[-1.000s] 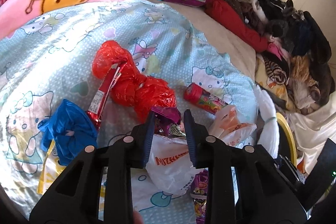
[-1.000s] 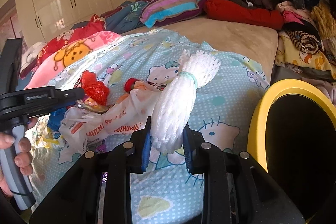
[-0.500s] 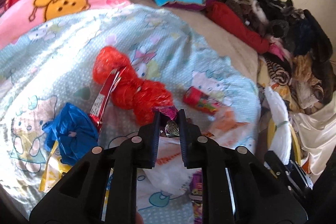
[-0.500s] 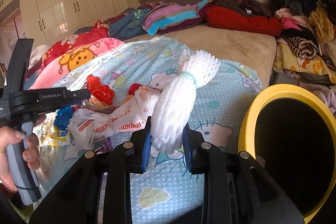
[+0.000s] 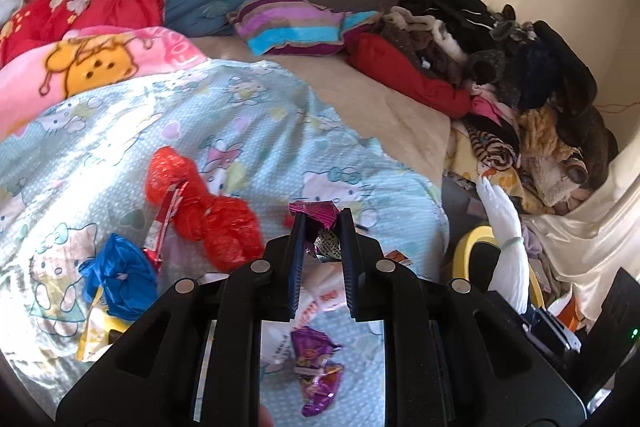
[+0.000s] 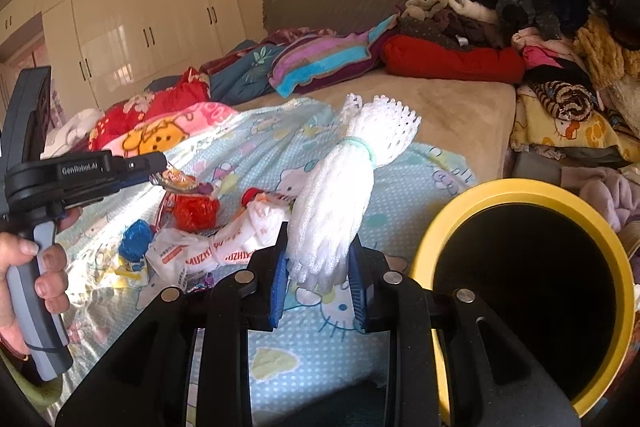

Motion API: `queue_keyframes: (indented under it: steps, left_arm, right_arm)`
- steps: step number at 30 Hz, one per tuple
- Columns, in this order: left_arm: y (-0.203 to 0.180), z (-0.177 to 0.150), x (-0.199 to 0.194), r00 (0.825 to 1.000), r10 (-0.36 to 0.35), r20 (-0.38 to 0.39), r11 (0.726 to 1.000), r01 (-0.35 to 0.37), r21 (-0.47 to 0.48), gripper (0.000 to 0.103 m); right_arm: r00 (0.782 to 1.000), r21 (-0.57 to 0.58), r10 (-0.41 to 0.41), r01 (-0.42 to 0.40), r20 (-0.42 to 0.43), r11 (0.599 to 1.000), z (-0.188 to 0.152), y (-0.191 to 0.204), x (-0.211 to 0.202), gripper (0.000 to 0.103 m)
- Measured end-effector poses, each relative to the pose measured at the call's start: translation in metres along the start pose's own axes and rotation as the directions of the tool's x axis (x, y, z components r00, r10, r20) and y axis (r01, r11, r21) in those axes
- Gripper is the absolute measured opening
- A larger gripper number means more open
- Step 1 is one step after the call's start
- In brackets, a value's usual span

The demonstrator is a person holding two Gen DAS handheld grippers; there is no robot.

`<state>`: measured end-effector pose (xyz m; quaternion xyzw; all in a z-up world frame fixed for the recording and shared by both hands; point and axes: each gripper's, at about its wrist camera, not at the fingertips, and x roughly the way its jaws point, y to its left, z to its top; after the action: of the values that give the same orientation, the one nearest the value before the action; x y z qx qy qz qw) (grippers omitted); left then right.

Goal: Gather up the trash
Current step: 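Carry the pink wrapper and white mesh bundle over the bin with both tools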

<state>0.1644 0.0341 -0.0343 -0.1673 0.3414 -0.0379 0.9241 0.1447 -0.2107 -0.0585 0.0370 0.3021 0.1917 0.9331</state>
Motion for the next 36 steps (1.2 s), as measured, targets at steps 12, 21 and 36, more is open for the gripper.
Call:
queue_keyframes:
  steps: [12,21,36]
  left_arm:
    - [-0.045,-0.005,-0.013,0.998,-0.066,0.021,0.995,0.064,0.08,0.011]
    - [-0.074,-0.011,-0.02,0.994,-0.104,0.024,0.986,0.1,0.133,0.011]
    - [-0.115,-0.033,-0.012,0.984,-0.174,-0.021,0.96,0.175,0.218,0.011]
  right_arm:
    - [0.999,0.01,-0.029,0.028,0.033,1.0,0.0,-0.021,-0.037,0.025]
    - [0.997,0.02,-0.053,0.052,0.056,0.998,0.0,-0.036,-0.06,0.025]
    - [0.988,0.052,-0.142,0.139,0.059,0.989,0.001,-0.081,-0.083,0.025]
